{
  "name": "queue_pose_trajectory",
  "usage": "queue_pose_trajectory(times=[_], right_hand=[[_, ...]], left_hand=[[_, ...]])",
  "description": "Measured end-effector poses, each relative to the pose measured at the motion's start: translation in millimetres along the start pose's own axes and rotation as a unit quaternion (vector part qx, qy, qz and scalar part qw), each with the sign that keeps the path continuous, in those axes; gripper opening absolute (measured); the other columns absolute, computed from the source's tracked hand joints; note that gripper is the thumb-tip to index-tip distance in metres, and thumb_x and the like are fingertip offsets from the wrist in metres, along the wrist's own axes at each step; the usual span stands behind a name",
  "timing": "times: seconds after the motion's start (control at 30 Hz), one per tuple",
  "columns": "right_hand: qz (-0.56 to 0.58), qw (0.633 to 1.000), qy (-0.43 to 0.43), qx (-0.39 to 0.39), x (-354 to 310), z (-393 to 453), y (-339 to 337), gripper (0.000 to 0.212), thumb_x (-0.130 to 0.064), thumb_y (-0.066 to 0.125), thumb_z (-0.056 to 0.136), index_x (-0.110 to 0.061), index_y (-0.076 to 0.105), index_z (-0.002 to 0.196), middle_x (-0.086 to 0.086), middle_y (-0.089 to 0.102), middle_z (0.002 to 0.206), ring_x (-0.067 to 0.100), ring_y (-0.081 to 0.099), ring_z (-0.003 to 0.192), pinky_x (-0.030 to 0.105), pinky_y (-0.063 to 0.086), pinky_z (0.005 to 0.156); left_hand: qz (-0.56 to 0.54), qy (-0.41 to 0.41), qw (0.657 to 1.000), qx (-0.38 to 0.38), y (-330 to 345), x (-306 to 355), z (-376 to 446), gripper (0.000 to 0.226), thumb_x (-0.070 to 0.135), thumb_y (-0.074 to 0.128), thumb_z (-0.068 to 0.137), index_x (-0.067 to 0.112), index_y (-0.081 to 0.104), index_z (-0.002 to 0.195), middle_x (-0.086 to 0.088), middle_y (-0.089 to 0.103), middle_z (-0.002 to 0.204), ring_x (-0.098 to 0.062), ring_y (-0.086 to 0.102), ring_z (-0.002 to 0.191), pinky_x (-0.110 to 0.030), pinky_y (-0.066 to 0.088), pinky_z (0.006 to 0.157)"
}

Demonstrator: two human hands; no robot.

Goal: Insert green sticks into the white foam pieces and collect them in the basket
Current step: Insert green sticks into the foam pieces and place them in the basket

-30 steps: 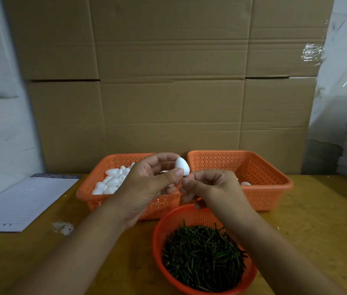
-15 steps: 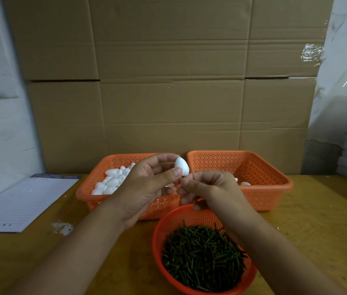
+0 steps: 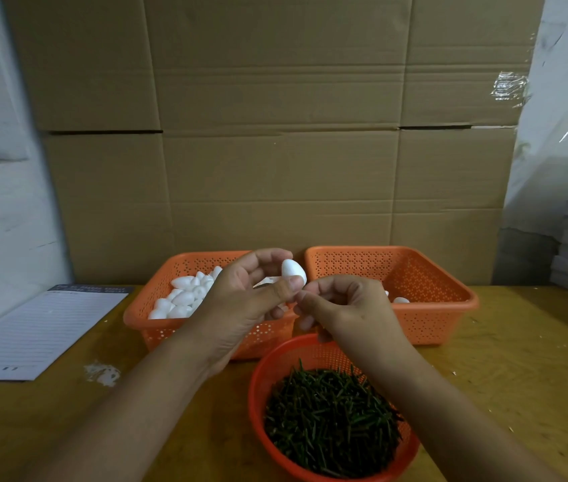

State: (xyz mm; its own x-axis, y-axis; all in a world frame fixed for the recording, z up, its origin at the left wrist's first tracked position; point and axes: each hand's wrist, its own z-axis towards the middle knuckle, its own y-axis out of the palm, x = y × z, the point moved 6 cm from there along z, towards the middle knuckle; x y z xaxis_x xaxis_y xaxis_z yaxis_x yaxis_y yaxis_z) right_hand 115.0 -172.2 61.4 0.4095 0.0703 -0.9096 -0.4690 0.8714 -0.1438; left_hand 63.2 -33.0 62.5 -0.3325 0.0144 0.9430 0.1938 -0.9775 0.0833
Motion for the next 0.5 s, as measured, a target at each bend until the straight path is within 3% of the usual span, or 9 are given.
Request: queue_pose_trajectory(times=[0.2,0.33,0.5], right_hand=[[0.014,1.000,0.009,-0.021,0.1,-1.1,2.3,0.012,-0.012,0.067,0.093,-0.003,0.073,0.088,0.004,0.073,0.070,0.010,0.066,0.059,0.022,0.049,0.051],[0.009,1.000,0.009,-0.025,0.0,-1.4,2.5,0.012,-0.012,0.066,0.094,-0.003,0.073,0.089,0.004,0.073,0.070,0.010,0.067,0.059,0.021,0.050,0.051],[0.009,1.000,0.011,-0.028,-0.2,-1.2,2.9,0.013,-0.013,0.066,0.094,-0.004,0.073,0.088,0.002,0.072,0.068,0.009,0.066,0.058,0.020,0.050,0.051]], left_hand=[[-0.012,0.002,1.000,-0.005,0.7,2.0,-0.9,0.034,0.030,0.082,0.070,0.022,0.070,0.101,-0.018,0.070,0.117,-0.015,0.064,0.084,-0.027,0.051,0.069],[-0.004,0.001,1.000,-0.012,1.2,1.5,-0.7,0.041,0.030,0.086,0.070,0.018,0.068,0.105,-0.014,0.072,0.114,-0.013,0.064,0.084,-0.029,0.050,0.072],[-0.001,0.007,1.000,-0.018,1.3,0.6,-0.1,0.032,0.025,0.077,0.077,0.016,0.067,0.106,-0.006,0.073,0.105,-0.011,0.066,0.082,-0.028,0.051,0.071]])
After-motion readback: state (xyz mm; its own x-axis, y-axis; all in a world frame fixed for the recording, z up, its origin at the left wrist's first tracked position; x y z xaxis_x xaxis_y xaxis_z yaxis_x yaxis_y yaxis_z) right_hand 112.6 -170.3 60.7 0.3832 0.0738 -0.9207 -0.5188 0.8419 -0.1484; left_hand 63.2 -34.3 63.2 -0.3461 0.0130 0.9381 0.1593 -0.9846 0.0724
